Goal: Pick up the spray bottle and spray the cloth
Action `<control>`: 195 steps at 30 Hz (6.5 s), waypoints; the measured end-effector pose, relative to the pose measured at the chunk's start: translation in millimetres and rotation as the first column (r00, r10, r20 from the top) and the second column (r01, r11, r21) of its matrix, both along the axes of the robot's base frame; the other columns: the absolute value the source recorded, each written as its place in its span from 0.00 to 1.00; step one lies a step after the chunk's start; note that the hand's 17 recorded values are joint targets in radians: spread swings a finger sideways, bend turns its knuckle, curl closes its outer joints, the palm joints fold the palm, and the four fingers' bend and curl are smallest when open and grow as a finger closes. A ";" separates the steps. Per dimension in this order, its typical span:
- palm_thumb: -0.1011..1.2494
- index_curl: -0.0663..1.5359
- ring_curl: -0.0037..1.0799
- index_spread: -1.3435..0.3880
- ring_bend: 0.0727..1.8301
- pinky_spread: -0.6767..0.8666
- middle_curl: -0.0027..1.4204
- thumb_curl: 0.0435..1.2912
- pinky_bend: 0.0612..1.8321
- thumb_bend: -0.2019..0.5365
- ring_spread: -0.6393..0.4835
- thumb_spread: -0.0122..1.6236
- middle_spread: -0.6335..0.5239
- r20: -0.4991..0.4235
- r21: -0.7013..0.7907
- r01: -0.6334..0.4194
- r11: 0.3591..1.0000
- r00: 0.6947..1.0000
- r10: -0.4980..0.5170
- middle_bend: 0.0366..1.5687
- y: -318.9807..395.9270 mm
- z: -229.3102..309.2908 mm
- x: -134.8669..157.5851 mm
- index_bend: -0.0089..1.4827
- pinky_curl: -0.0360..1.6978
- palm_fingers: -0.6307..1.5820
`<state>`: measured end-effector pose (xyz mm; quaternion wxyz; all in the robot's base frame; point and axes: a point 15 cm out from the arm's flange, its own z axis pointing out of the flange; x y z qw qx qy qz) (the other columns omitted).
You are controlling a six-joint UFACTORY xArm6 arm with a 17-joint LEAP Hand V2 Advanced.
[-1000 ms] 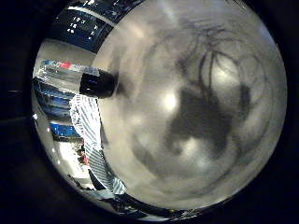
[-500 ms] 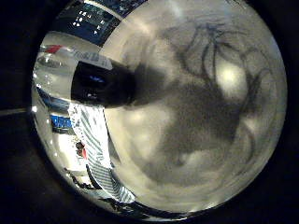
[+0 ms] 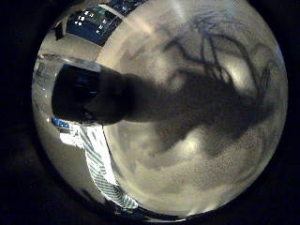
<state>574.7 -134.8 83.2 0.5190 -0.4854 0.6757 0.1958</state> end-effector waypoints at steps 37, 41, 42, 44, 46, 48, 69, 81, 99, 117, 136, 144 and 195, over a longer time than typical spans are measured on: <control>0.84 0.51 0.64 0.67 0.76 0.34 0.47 0.48 0.57 0.26 0.40 0.64 0.46 -0.129 -0.343 -0.383 0.858 0.923 0.361 0.89 42.6 143.8 -90.9 0.83 0.79 0.79; 0.84 0.51 0.65 0.67 0.76 0.34 0.47 0.49 0.55 0.25 0.39 0.64 0.46 -0.141 -0.410 -0.395 0.822 0.918 0.371 0.89 45.1 157.8 -106.1 0.83 0.82 0.79; 0.84 0.51 0.65 0.67 0.76 0.34 0.47 0.49 0.55 0.25 0.39 0.64 0.46 -0.147 -0.431 -0.399 0.809 0.916 0.374 0.89 45.6 160.1 -109.1 0.83 0.83 0.79; 0.84 0.51 0.65 0.67 0.75 0.34 0.46 0.49 0.54 0.25 0.39 0.64 0.46 -0.163 -0.474 -0.406 0.781 0.913 0.375 0.89 46.7 162.3 -114.0 0.83 0.84 0.79; 0.84 0.51 0.66 0.67 0.75 0.34 0.46 0.50 0.54 0.25 0.39 0.64 0.46 -0.171 -0.523 -0.402 0.752 0.913 0.369 0.89 48.0 167.1 -117.6 0.83 0.85 0.80; 0.84 0.51 0.66 0.67 0.75 0.34 0.46 0.50 0.53 0.25 0.39 0.64 0.46 -0.180 -0.574 -0.396 0.717 0.915 0.361 0.89 49.4 173.4 -118.6 0.83 0.85 0.80; 0.82 0.51 0.68 0.67 0.74 0.34 0.46 0.51 0.52 0.25 0.38 0.63 0.46 -0.342 -0.849 -0.447 0.281 0.871 0.352 0.90 102.4 226.2 -117.3 0.83 0.88 0.80; 0.82 0.51 0.69 0.67 0.73 0.34 0.46 0.52 0.52 0.25 0.38 0.62 0.46 -0.480 -0.825 -0.551 0.124 0.799 0.362 0.90 168.3 137.1 -146.6 0.83 0.89 0.80; 0.82 0.51 0.71 0.67 0.73 0.34 0.45 0.52 0.52 0.25 0.38 0.62 0.46 -0.513 -0.806 -0.579 0.125 0.788 0.341 0.90 186.8 116.9 -126.1 0.83 0.90 0.80; 0.82 0.51 0.72 0.67 0.73 0.34 0.45 0.52 0.52 0.25 0.38 0.61 0.46 -0.228 -0.644 -0.413 0.644 0.907 0.353 0.90 305.4 225.6 -80.4 0.83 0.90 0.80; 0.83 0.51 0.71 0.67 0.73 0.34 0.45 0.54 0.52 0.25 0.38 0.61 0.46 0.047 -0.216 -0.455 0.864 0.879 0.474 0.90 485.1 183.5 -50.1 0.82 0.90 0.80; 0.82 0.51 0.70 0.67 0.73 0.34 0.45 0.54 0.52 0.25 0.38 0.62 0.46 0.043 -0.208 -0.484 0.850 0.864 0.503 0.89 493.9 143.0 -37.8 0.82 0.90 0.80; 0.55 0.28 0.24 0.53 0.24 0.61 0.21 0.26 0.20 0.23 0.53 0.61 0.53 -0.045 -0.244 -0.756 0.608 0.635 0.772 0.19 494.1 56.8 -57.9 0.13 0.36 0.28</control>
